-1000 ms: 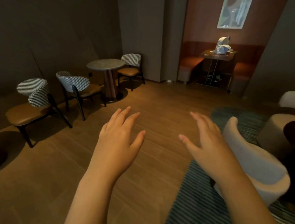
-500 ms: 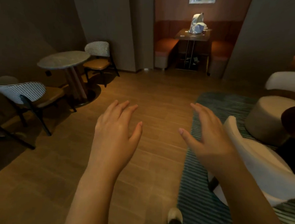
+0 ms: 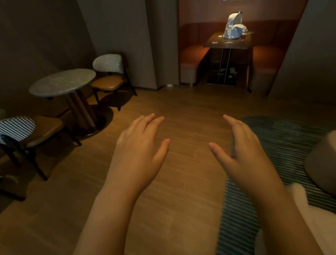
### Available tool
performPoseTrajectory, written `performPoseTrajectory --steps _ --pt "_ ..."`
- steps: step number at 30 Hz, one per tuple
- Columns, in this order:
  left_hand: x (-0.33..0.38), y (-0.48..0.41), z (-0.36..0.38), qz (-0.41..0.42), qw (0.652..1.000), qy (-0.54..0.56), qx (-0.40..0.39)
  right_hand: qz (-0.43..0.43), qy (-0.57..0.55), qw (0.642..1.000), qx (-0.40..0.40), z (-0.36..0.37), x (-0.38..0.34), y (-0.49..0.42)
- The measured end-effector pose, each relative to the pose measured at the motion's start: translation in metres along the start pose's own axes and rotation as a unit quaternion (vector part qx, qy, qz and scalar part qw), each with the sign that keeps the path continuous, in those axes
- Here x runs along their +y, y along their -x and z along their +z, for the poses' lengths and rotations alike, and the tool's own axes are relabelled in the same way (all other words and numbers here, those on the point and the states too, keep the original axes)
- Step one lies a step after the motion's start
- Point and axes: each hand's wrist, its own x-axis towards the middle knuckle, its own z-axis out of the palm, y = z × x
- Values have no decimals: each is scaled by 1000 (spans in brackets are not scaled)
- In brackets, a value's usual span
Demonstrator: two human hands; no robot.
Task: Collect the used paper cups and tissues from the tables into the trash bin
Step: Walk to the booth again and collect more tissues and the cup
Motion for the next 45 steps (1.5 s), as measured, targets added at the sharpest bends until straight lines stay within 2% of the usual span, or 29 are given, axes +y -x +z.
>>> performPoseTrajectory --steps 6,10,15,18,23,30,39,45 --pt "-47 -122 59 -8 1000 6 -16 10 27 1000 -13 59 31 -119" --pt "-86 -221 97 11 1000 10 -26 25 53 998 17 91 50 -215" --pt "-117 -350 127 24 1000 0 17 65 80 993 55 117 62 -332" --pt "-127 -411 153 34 999 8 3 89 98 989 67 134 77 -384" --pt "-135 -507 202 60 997 11 -36 127 95 986 51 157 114 -470" --pt "-128 -661 270 82 996 11 -30 120 79 988 62 173 182 -624" --pt "-98 -869 335 99 995 -3 -7 99 70 987 101 149 269 -841" --pt "-107 -975 391 79 996 23 -25 96 79 991 44 182 314 -942"
